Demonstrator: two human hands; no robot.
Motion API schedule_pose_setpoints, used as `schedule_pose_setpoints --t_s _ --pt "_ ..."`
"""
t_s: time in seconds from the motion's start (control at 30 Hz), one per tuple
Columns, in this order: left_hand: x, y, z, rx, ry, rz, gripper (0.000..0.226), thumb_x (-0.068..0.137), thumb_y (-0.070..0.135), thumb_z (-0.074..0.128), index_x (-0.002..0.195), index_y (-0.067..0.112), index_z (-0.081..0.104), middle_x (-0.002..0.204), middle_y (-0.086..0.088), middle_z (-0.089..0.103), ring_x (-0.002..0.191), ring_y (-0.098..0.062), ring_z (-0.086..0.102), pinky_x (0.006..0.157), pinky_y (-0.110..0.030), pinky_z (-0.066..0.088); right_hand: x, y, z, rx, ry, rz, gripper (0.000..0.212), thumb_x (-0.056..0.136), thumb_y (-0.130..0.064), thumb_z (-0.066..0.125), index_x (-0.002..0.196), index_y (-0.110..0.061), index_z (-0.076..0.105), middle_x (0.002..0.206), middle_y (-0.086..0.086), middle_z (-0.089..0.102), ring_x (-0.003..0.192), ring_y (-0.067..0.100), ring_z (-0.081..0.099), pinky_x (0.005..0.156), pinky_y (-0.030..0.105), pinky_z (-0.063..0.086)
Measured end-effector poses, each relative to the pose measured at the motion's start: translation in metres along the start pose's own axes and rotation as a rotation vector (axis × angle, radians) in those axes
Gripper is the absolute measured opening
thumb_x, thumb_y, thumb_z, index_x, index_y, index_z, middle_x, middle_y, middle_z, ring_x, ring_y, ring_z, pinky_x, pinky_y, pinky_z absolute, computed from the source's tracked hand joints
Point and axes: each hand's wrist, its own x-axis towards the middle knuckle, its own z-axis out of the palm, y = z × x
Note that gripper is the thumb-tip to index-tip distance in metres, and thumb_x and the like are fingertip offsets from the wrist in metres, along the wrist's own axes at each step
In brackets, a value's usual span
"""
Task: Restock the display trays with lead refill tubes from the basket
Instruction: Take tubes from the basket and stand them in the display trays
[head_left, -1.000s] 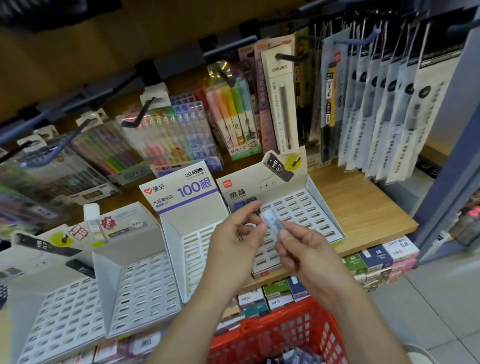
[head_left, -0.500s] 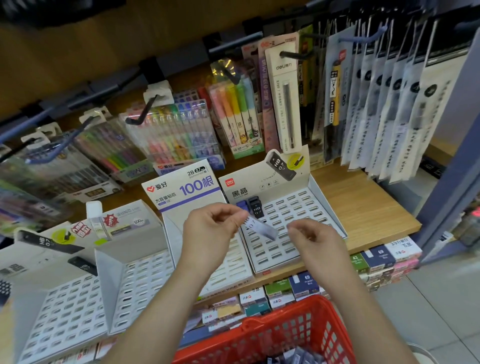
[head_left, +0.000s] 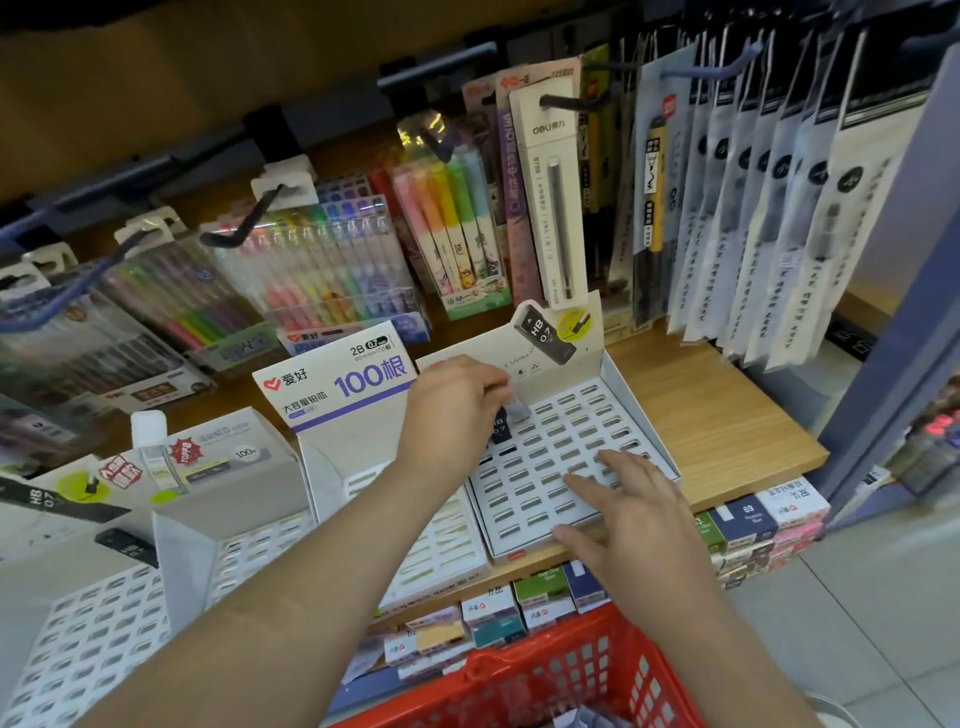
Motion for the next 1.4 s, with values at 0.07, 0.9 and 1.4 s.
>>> schedule_pose_setpoints --t_s 0.07,0.9,1.4 --pt "0.001 -0.003 0.009 0.055 -0.018 0.024 0.012 0.087 0.020 0.066 0.088 0.013 0.076 0.090 -0.005 0.071 0.085 -0.021 0.063 0.080 -0.034 0.049 -0.001 -0.001 -0.001 0.000 -0.013 -0.002 0.058 0.086 -0.056 0.062 0.139 -0.034 0.052 0.154 0.000 0.037 0.146 0.020 0.024 0.119 0.039 0.017" --pt "0.004 0.000 0.022 0.334 -0.233 0.101 0.026 0.093 0.014 0.053 0.115 0.016 0.068 0.113 -0.002 0.054 0.106 -0.025 0.042 0.085 -0.037 0.044 -0.002 0.002 0.001 0.005 0.012 -0.016 0.055 0.090 -0.054 0.058 0.141 -0.037 0.049 0.158 -0.005 0.031 0.147 0.016 0.018 0.120 0.033 0.015" --pt "-0.279 -0.034 -0.040 -0.062 -0.401 -0.568 0.019 0.087 0.016 0.054 0.086 0.028 0.070 0.068 0.010 0.065 0.063 -0.014 0.060 0.064 -0.029 0.049 -0.058 -0.052 -0.012 -0.035 -0.683 -0.184 0.018 0.093 -0.030 0.065 0.106 -0.019 0.071 0.088 -0.011 0.064 0.079 0.006 0.058 0.076 0.027 0.046"
